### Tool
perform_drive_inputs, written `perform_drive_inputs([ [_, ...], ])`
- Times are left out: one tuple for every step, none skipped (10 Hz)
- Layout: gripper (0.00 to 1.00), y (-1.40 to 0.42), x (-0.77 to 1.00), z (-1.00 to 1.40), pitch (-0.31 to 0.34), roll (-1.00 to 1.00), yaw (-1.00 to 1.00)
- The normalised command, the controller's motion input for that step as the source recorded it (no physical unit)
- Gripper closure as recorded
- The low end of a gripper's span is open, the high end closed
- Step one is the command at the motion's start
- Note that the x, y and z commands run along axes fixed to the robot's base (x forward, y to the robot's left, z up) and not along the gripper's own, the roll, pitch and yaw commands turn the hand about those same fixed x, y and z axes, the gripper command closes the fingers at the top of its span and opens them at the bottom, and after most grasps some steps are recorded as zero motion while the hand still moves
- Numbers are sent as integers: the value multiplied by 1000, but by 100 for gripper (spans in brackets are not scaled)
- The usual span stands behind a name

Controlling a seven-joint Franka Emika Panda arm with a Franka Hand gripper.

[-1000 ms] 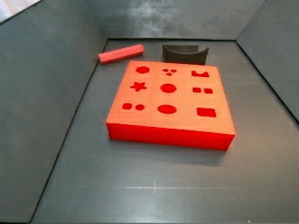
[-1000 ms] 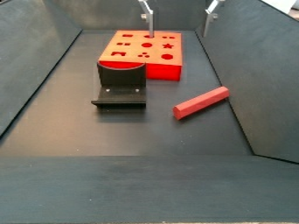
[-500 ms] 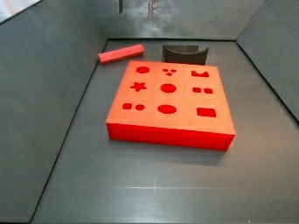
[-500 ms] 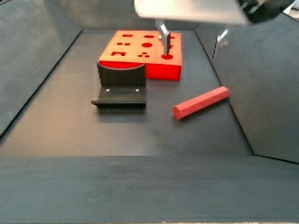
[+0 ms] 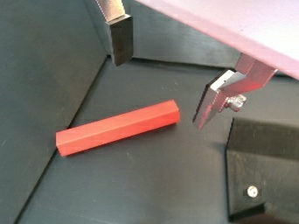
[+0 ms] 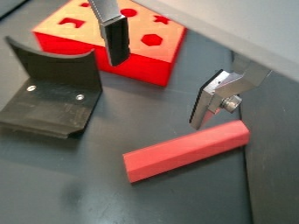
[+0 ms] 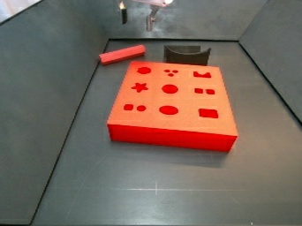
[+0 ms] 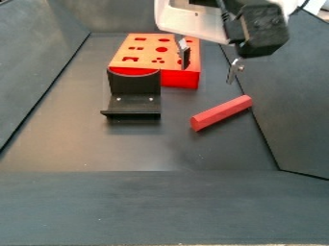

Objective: Pick up the hexagon object. Move up. Place the hexagon object on the fixture. Regrasp the hexagon object. Move to above the board. Insert the hexagon object.
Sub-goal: Pick up the hexagon object.

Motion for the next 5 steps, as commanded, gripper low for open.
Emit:
perform_drive_inputs([
  [0, 151, 0, -454, -76, -304, -520],
  [0, 177, -31, -500, -46, -287, -506],
  [0, 297, -9, -637, -90, -207, -443],
  [0, 326, 34, -469, -211, -217, -411],
  [0, 343, 137, -377, -237, -263, -371],
])
